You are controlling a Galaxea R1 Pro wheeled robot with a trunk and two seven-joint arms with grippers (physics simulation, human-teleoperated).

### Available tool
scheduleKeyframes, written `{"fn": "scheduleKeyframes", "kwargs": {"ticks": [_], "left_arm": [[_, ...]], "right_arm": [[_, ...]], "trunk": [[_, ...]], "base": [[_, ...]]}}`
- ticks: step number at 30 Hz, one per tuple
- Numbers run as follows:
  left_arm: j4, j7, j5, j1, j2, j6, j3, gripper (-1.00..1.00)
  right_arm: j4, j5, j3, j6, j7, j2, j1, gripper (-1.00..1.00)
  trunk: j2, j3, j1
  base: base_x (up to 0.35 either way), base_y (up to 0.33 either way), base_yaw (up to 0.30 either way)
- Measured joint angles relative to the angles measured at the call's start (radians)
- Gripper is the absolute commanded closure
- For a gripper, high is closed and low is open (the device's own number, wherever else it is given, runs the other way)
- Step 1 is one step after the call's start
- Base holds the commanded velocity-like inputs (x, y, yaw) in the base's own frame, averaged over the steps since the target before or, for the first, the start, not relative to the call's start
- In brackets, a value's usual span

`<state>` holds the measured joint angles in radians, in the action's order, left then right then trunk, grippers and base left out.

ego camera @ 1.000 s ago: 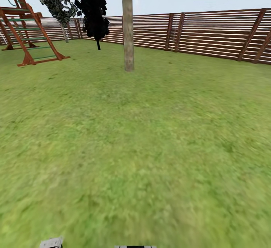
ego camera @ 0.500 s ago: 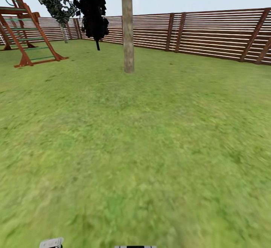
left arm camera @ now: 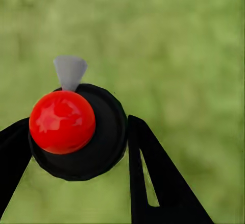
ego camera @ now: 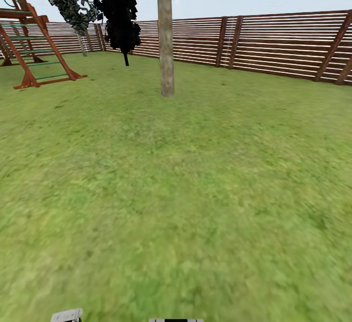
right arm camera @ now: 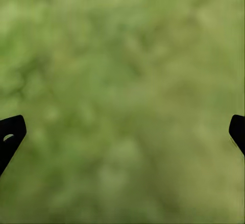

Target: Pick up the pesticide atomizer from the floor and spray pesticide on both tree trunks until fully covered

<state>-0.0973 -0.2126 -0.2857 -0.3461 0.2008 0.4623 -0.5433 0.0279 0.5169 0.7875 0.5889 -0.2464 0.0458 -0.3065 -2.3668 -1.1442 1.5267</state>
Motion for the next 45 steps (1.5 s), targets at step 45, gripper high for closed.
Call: {"fn": "scheduleKeyframes", "kwargs": {"ticks": [45], "left_arm": [[-0.002,0.0,0.002,0.0,0.0,0.002,0.0,1.0]], "right_arm": [[0.0,0.0,0.0,0.0,0.0,0.0,0.0,-1.0]], "trunk": [[0.0,0.0,0.0]], "base": [[0.338,0.0,0.0]]}}
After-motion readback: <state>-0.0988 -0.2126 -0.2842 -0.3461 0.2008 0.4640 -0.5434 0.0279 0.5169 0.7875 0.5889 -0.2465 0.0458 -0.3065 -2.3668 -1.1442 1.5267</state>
